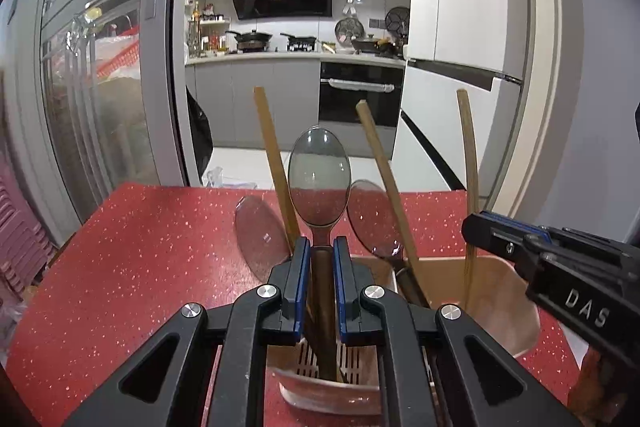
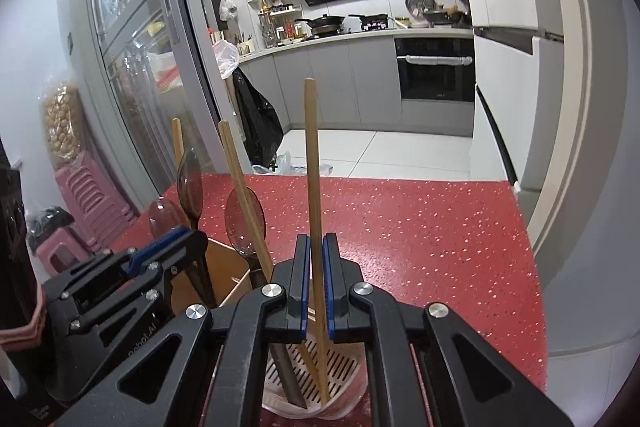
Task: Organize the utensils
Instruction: 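Lower the chopstick and spoon into the holder and open both tools, then move both open tools back over the remaining utensils on the table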
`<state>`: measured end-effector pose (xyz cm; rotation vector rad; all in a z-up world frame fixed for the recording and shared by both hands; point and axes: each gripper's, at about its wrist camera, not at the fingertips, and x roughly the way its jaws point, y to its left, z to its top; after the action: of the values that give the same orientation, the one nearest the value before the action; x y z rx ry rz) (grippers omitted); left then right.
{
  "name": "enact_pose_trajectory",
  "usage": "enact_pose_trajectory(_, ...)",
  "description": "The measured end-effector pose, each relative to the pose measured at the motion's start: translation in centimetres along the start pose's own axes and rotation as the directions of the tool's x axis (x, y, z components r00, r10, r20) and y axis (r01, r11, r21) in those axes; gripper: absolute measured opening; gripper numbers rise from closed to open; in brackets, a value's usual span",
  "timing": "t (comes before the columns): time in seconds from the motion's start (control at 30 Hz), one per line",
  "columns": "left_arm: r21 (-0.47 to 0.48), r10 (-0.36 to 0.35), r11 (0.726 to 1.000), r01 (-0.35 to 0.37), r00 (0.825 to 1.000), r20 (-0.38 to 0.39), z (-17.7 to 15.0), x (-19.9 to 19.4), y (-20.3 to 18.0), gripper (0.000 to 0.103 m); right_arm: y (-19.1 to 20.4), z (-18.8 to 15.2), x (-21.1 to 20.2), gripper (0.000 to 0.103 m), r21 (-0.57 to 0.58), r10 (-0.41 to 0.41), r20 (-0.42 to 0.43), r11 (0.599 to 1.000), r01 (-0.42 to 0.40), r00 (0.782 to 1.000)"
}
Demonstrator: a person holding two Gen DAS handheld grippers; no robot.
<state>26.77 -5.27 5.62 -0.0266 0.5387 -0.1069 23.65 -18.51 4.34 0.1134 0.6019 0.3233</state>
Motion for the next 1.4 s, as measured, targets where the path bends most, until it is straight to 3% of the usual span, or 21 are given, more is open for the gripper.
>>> enact_pose_trajectory(0.17,0.001,-0.012,1.0,0.012,1.0,-0.016,0.0,-0.4,-0.1,0.036,-0.3,0.3,0.4,0.01,0.025,0.021,-0.033,0.999,-0.02,0.999)
enact_pose_trajectory(0.23,0.004,-0.016,1.0,0.016,1.0,-0.013,0.0,-0.7,-0.1,0.036,-0.5,0.4,0.4,0.032,0.044,0.036,-0.052,0.998,-0.034,0.998)
enact_pose_trajectory(0.3,0.003,-0.016,1.0,0.016,1.0,-0.015,0.1,-0.9,-0.2,0.036,-0.8,0.3,-0.1,0.047,0.057,0.035,-0.04,0.998,-0.032,0.999)
enact_pose_trajectory(0.73,0.01,-0.001,1.0,0.002,0.999,-0.046,-0.1,-0.4,-0.2,0.037,-0.8,-0.4,-4.2,0.047,0.097,0.039,0.013,0.994,-0.04,0.999)
enact_pose_trajectory(0.9,-0.003,-0.003,1.0,0.003,0.999,-0.044,0.1,-1.1,0.0,0.037,-1.2,-1.0,-5.1,0.048,0.114,0.039,0.005,0.993,-0.04,0.999)
enact_pose_trajectory(1.17,0.001,-0.011,1.0,0.011,0.999,-0.04,-0.1,-3.3,0.4,0.037,-1.7,-3.1,-6.7,0.057,0.161,0.029,-0.041,0.987,-0.022,0.999)
enact_pose_trajectory(1.2,-0.004,-0.019,1.0,0.019,0.999,-0.044,-0.2,-3.6,0.6,0.047,-1.7,-3.4,-6.9,0.058,0.166,0.026,-0.05,0.986,-0.017,0.998)
enact_pose_trajectory(1.23,-0.008,-0.024,1.0,0.024,0.998,-0.05,-0.4,-3.9,0.8,0.097,-1.7,-3.6,-7.1,0.059,0.171,0.024,-0.058,0.985,-0.014,0.998)
enact_pose_trajectory(1.27,-0.016,-0.015,1.0,0.014,0.998,-0.056,-0.5,-4.3,1.1,0.103,-1.7,-3.9,-7.2,0.059,0.177,0.023,-0.07,0.984,-0.01,0.997)
enact_pose_trajectory(1.33,-0.016,0.002,1.0,-0.002,1.0,-0.02,-0.9,-5.3,1.2,0.103,-1.9,-4.5,-7.6,0.061,0.191,0.022,-0.083,0.982,-0.006,0.996)
enact_pose_trajectory(1.4,0.005,-0.001,1.0,0.002,0.999,-0.039,-1.4,-5.9,1.2,0.103,-2.0,-5.2,-8.1,0.064,0.207,0.03,-0.095,0.978,-0.01,0.995)
